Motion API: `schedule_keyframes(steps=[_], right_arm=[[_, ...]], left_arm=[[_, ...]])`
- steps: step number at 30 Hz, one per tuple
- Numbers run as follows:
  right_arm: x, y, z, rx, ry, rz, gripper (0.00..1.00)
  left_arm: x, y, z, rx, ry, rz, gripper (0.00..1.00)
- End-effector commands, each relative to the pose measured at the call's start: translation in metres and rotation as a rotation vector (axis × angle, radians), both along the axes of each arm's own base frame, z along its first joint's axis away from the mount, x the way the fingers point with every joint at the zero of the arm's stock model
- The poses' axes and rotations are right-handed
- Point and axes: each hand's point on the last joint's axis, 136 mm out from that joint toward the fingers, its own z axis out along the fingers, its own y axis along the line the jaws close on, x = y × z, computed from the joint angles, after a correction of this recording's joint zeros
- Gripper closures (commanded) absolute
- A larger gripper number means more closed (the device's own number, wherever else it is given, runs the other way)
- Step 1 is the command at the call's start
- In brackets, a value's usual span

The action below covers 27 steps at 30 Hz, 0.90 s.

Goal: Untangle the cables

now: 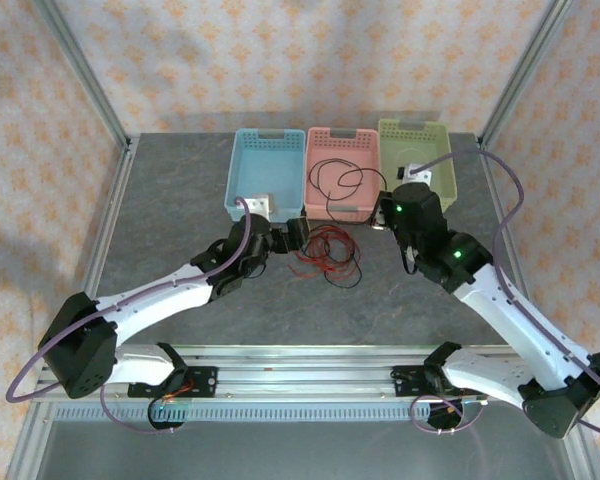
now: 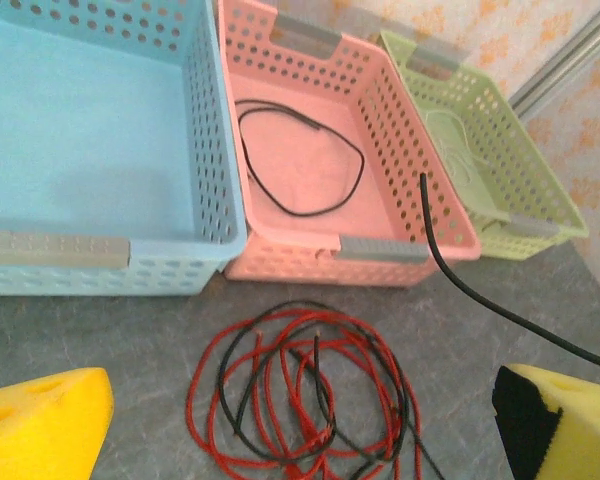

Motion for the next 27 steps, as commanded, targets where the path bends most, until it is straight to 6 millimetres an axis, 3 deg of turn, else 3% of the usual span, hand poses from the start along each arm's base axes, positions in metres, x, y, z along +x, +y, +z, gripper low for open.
schedule_keyframes(steps=[1,10,27], right_arm=[[0.02,0.006,0.005,0.095,-0.016,-0.037,1.0],[0.081,0.004,-0.006,0.148,0.008,-0.097,1.0],[0.202,0.011,-0.055,0.139,0.108,-0.12,1.0]], left_arm=[[0.016,-0.001,0.031,-0.083,-0.064,-0.013,0.01],[0.056,-0.007,0.044,-0.107,-0.066,-0.016,0.01],[0.13,-0.054,0.039,-0.047,-0.041,-0.087,0.01]])
